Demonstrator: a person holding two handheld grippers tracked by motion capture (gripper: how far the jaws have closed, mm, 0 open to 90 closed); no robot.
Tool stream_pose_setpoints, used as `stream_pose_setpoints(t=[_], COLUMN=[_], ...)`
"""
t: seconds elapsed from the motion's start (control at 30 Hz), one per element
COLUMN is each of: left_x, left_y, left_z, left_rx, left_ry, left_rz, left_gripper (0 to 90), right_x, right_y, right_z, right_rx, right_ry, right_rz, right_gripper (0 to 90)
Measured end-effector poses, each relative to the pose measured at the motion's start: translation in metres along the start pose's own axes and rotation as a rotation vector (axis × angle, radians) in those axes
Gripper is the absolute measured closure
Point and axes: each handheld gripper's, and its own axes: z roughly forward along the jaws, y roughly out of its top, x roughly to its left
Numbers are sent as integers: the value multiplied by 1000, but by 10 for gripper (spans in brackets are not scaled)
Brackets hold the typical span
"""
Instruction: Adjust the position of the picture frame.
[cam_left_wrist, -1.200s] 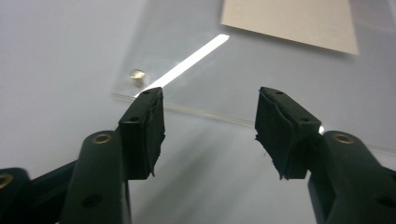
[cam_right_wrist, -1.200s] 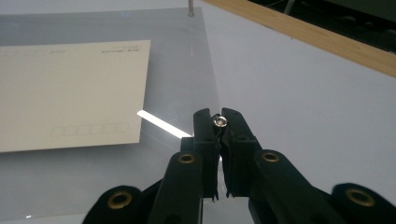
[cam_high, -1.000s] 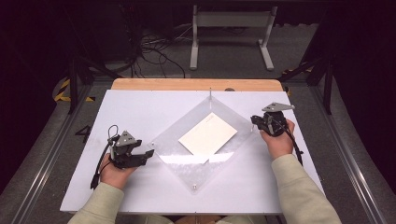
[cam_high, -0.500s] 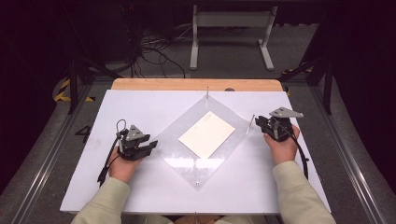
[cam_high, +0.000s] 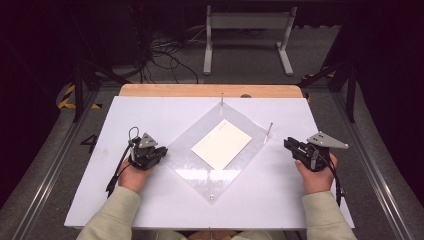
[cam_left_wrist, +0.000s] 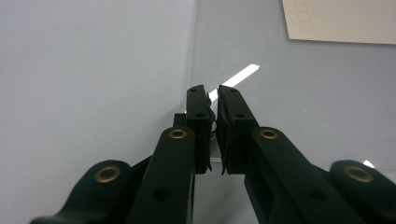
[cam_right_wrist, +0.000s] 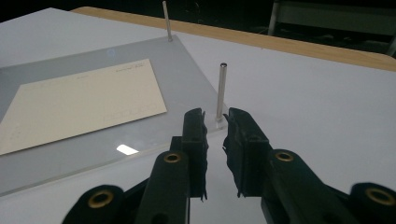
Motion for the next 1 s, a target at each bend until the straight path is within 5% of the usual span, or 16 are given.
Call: stream_pose_setpoints(t=[0.07,0.1,0.27,0.43,0.57,0.63,0.67,0.7,0.83,0.9,1.0], left_x=[-7,-7,-29,-50,-70,-87,-87,-104,-112,-106,-96], left_y=[-2,-2,-5,-8,-11,-11,-11,-10,-8,-10,-9], left_z=[-8,-8,-19,-24,-26,-24,-24,-23,-24,-21,-21], left_rx=[46,46,130,158,176,191,191,198,204,188,130], left_ry=[-82,-82,-222,-320,-434,-528,-528,-558,-542,-576,-565], left_rz=[33,33,143,228,297,354,354,416,456,416,360], left_gripper=[839,839,839,838,838,838,837,836,836,825,654], right_x=[-1,-1,-4,-5,-5,-4,-4,-2,-2,-3,-7], right_y=[0,0,-3,-3,-4,-4,-4,-4,-2,1,6], right_z=[-2,-2,-5,-4,1,8,8,16,24,30,45], right_rx=[0,0,13,32,55,79,79,104,111,116,121], right_ry=[11,11,24,36,43,56,56,60,67,63,92], right_rz=[4,4,24,29,41,49,49,54,68,84,135], right_gripper=[752,752,735,727,715,696,696,692,691,689,688])
